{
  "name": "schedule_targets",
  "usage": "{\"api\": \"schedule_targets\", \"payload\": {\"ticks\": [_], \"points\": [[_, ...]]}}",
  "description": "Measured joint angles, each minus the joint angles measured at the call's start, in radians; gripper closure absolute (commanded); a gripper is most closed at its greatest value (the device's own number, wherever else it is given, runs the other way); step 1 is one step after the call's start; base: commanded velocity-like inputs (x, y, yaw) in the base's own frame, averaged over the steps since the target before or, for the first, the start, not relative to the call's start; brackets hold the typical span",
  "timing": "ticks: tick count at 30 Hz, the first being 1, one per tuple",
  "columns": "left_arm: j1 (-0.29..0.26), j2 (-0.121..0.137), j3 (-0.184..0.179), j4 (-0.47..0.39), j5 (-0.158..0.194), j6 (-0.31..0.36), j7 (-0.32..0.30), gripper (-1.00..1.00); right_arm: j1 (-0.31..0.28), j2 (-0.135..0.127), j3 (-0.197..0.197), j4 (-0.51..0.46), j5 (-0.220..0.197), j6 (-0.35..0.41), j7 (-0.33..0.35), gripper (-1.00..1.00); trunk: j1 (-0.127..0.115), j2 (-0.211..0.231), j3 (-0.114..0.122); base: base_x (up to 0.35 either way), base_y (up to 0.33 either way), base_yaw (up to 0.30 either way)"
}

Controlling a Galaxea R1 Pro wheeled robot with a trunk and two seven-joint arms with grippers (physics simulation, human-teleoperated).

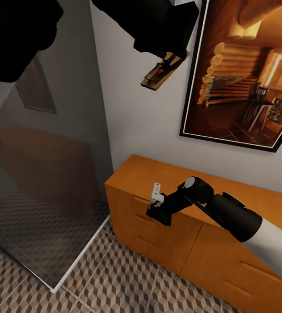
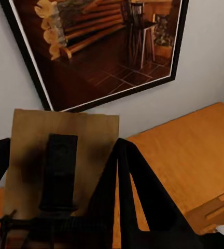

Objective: Take the four mousetraps from the cabinet in the bathroom and place them on the bathroom floor. Make sure all four end up on the same floor surface, and ensure that at least two of them are either under or directly next to the same bathroom sink.

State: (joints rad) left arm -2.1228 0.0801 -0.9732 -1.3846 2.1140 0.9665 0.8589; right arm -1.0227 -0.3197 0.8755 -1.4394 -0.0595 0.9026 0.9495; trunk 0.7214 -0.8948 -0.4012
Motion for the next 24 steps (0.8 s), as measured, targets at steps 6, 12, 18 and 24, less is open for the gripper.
{"api": "schedule_targets", "payload": {"ticks": [6, 12, 18, 24], "points": [[0.000, 0.046, -0.182, 0.007, -0.002, -0.039, 0.000, 1.00, 0.001, -0.021, -0.031, 0.001, 0.001, 0.000, -0.001, 1.00, 0.000, 0.000, 0.007, 0.000, 0.000, -0.237], [0.000, 0.071, -0.375, 0.006, 0.000, -0.116, 0.001, 1.00, 0.002, -0.084, -0.059, 0.000, 0.001, -0.001, -0.001, 1.00, 0.000, 0.000, 0.014, 0.000, 0.000, -0.237], [0.000, 0.068, -0.608, 0.010, 0.003, -0.311, 0.005, 1.00, 0.051, -0.152, -0.146, 0.003, -0.001, 0.017, -0.002, 1.00, 0.000, 0.000, 0.021, 0.000, 0.000, -0.232], [0.000, 0.064, -0.714, 0.001, 0.068, -0.411, 0.006, 1.00, 0.133, -0.162, -0.361, 0.002, 0.004, 0.084, -0.006, 1.00, 0.000, 0.000, 0.028, 0.000, 0.000, -0.230]]}}
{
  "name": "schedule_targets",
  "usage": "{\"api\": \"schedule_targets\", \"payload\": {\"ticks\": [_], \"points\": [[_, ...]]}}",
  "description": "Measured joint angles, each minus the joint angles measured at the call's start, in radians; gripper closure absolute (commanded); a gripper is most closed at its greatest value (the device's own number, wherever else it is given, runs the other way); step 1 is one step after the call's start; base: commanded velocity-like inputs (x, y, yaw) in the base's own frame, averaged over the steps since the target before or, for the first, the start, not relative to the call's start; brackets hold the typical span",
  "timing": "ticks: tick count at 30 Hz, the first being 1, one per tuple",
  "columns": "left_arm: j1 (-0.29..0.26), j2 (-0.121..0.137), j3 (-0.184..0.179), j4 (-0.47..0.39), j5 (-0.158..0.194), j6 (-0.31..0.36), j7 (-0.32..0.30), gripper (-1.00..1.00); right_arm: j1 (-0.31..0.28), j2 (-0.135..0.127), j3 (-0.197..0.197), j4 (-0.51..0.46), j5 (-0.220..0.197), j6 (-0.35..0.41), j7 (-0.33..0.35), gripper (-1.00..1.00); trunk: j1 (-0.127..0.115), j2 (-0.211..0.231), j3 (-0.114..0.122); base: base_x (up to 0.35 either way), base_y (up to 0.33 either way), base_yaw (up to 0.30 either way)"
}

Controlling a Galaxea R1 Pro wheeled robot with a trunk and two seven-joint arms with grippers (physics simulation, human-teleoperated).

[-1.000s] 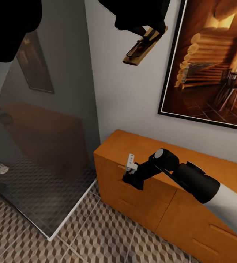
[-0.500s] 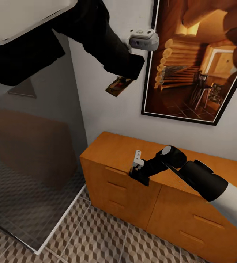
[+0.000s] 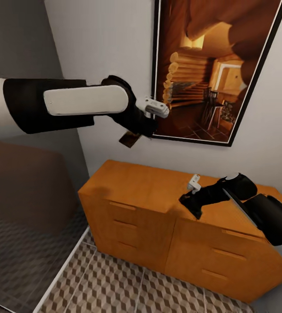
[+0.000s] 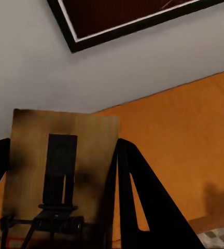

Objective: Take the four mousetraps from the cabinet in the bathroom and place them on the bathroom floor. Make sure all four end up on the same floor surface, and ensure that at least two of them are either under or directly next to the same bathroom sink.

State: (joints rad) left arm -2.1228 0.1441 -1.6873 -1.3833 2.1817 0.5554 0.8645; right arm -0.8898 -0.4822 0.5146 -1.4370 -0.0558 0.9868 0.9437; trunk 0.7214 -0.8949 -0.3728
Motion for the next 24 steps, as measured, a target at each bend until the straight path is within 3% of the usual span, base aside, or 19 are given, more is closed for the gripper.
{"api": "schedule_targets", "payload": {"ticks": [1, 4, 5, 7, 10, 11, 14, 17, 20, 24], "points": [[0.000, -0.001, -0.017, 0.000, 0.016, -0.020, 0.000, 1.00, 0.009, 0.000, -0.023, 0.000, -0.001, 0.002, 0.000, 1.00, 0.000, 0.000, 0.001, 0.000, 0.000, -0.229], [0.000, -0.014, -0.120, -0.002, 0.105, -0.140, 0.002, 1.00, 0.064, 0.001, -0.150, 0.001, 0.000, 0.007, 0.000, 1.00, 0.000, 0.000, 0.005, 0.000, 0.000, -0.229], [0.000, -0.016, -0.136, -0.003, 0.115, -0.156, 0.003, 1.00, 0.073, 0.002, -0.173, 0.001, -0.001, 0.008, 0.000, 1.00, 0.000, 0.000, 0.006, 0.000, 0.000, -0.228], [0.000, -0.023, -0.184, -0.005, 0.138, -0.199, 0.004, 1.00, 0.112, 0.003, -0.256, 0.000, 0.002, 0.008, -0.002, 1.00, 0.000, 0.000, 0.008, 0.000, 0.000, -0.228], [0.005, -0.037, -0.220, -0.017, 0.158, -0.249, 0.004, 1.00, 0.167, 0.005, -0.381, 0.000, 0.007, 0.007, -0.034, 1.00, 0.000, 0.000, 0.012, 0.000, 0.000, -0.228], [0.008, -0.040, -0.224, -0.019, 0.162, -0.260, 0.004, 1.00, 0.176, 0.006, -0.403, 0.000, 0.006, 0.007, -0.048, 1.00, 0.000, 0.000, 0.013, 0.000, 0.000, -0.228], [0.065, -0.079, -0.235, -0.026, 0.173, -0.321, 0.004, 1.00, 0.228, 0.018, -0.500, 0.001, 0.010, 0.000, -0.186, 1.00, 0.000, 0.000, 0.017, 0.000, 0.000, -0.177], [0.120, -0.108, -0.238, -0.026, 0.173, -0.345, 0.004, 1.00, 0.263, 0.068, -0.531, 0.002, 0.007, -0.029, -0.366, 1.00, 0.000, 0.000, 0.018, 0.000, 0.000, -0.056], [0.143, -0.118, -0.239, -0.028, 0.173, -0.360, 0.004, 1.00, 0.285, 0.106, -0.539, 0.002, 0.004, -0.058, -0.479, 1.00, 0.000, 0.000, 0.019, 0.000, 0.000, -0.018], [0.193, -0.133, -0.252, -0.026, 0.173, -0.423, 0.004, 1.00, 0.308, 0.125, -0.542, 0.001, -0.001, -0.096, -0.535, 1.00, 0.000, 0.000, 0.019, 0.000, 0.000, -0.004]]}}
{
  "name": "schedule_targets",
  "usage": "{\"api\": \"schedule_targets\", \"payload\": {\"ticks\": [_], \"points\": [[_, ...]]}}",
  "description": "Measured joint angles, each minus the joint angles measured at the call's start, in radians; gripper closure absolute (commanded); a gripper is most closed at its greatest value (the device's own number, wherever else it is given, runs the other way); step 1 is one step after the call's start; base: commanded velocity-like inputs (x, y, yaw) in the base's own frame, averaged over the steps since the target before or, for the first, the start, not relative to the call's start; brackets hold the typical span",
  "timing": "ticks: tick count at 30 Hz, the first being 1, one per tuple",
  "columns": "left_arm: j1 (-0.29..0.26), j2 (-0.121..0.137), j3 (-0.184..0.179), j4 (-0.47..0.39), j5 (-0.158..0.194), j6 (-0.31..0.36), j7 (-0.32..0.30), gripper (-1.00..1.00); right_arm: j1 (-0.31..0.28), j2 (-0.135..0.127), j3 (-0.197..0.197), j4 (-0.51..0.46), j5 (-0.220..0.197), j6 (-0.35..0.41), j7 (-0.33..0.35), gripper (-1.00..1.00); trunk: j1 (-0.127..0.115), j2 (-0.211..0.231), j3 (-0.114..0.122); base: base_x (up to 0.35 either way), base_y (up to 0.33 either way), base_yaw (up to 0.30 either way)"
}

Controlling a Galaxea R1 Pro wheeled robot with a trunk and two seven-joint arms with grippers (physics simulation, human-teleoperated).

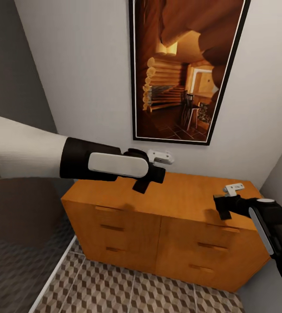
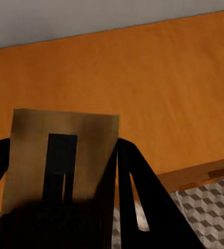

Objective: Take the four mousetraps from the cabinet in the bathroom and place them on the bathroom floor. Make sure all four end up on the same floor surface, and ensure that at least two of them are either under or directly next to the same bathroom sink.

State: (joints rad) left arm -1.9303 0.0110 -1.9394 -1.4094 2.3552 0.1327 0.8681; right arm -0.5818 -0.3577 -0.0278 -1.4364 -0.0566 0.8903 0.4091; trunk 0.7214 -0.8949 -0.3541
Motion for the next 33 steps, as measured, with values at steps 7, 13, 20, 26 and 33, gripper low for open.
{"api": "schedule_targets", "payload": {"ticks": [7, 13, 20, 26, 33], "points": [[0.037, -0.036, -0.071, 0.006, 0.000, -0.039, -0.005, 1.00, 0.007, 0.005, -0.002, -0.001, -0.003, -0.036, -0.014, 1.00, 0.000, 0.000, 0.000, -0.091, 0.000, 0.000], [0.114, -0.039, -0.075, 0.011, 0.001, -0.061, -0.006, 1.00, 0.007, 0.005, -0.002, 0.001, -0.003, -0.034, -0.015, 1.00, 0.001, 0.000, 0.000, -0.310, 0.000, 0.000], [0.161, -0.032, -0.168, 0.024, 0.001, -0.073, -0.009, 1.00, 0.007, 0.006, -0.001, 0.002, -0.004, -0.030, -0.015, 1.00, 0.001, 0.000, 0.000, -0.333, 0.000, 0.000], [0.165, -0.024, -0.183, 0.025, 0.001, -0.075, -0.010, 1.00, 0.007, 0.012, 0.000, 0.020, -0.006, -0.033, -0.015, 1.00, 0.001, 0.000, 0.000, -0.335, 0.000, 0.000], [0.213, -0.023, -0.271, 0.026, -0.004, -0.166, -0.011, 1.00, 0.026, 0.013, 0.002, 0.047, -0.003, -0.035, -0.015, 1.00, 0.001, 0.000, 0.000, -0.335, 0.000, 0.000]]}}
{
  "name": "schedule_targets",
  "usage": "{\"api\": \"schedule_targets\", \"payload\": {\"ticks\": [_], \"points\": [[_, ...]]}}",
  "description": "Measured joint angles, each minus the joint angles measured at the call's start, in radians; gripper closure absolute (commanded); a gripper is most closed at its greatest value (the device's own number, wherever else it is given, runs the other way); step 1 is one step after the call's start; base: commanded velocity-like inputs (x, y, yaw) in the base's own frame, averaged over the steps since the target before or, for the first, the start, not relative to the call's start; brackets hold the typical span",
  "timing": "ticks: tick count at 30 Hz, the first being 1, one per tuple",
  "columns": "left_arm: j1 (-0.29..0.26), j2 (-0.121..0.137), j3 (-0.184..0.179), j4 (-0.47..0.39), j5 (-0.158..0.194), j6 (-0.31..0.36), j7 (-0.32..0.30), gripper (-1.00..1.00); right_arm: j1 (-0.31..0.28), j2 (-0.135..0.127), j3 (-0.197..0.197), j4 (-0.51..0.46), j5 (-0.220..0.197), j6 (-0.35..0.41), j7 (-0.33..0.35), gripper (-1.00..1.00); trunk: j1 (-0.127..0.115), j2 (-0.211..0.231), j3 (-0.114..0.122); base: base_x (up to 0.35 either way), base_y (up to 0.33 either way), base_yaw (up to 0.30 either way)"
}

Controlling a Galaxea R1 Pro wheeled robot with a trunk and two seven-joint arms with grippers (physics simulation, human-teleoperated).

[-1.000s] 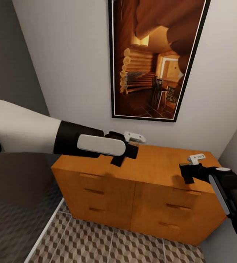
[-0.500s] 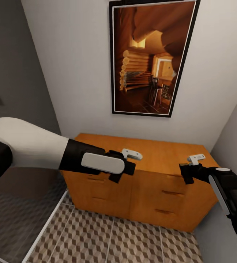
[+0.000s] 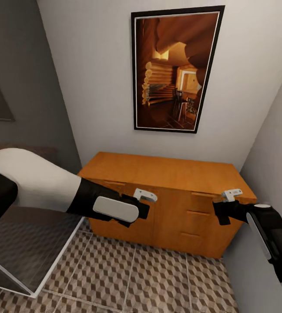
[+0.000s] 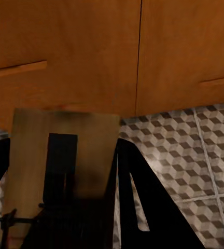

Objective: Take the four mousetraps from the cabinet in the bathroom and place them on the bathroom floor. Make sure all four end up on the same floor surface, and ensure that at least two of them are either under or directly next to the same bathroom sink.

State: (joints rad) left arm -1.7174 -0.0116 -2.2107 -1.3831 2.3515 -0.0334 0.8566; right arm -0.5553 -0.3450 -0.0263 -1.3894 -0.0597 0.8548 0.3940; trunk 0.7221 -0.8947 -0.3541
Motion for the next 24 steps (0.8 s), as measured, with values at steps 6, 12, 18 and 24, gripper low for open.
{"api": "schedule_targets", "payload": {"ticks": [6, 12, 18, 24], "points": [[0.109, -0.001, -0.042, 0.034, -0.001, -0.019, -0.005, 1.00, 0.062, 0.001, 0.002, 0.020, 0.005, -0.006, -0.004, 1.00, 0.000, 0.000, 0.000, -0.335, 0.000, 0.000], [0.375, -0.001, -0.049, 0.247, -0.115, -0.027, -0.012, 1.00, 0.085, 0.007, 0.016, 0.178, 0.009, -0.084, -0.005, 1.00, 0.000, 0.000, 0.000, -0.335, 0.000, 0.000], [0.623, 0.019, -0.051, 0.513, -0.199, -0.028, -0.059, 1.00, 0.086, 0.074, 0.045, 0.388, 0.054, -0.172, -0.009, 1.00, 0.000, 0.000, 0.000, -0.312, 0.000, 0.000], [0.841, 0.045, -0.047, 0.845, -0.200, -0.028, -0.274, 1.00, 0.087, 0.171, 0.136, 0.712, 0.138, -0.389, -0.016, 1.00, -0.001, 0.000, 0.000, -0.060, 0.000, 0.000]]}}
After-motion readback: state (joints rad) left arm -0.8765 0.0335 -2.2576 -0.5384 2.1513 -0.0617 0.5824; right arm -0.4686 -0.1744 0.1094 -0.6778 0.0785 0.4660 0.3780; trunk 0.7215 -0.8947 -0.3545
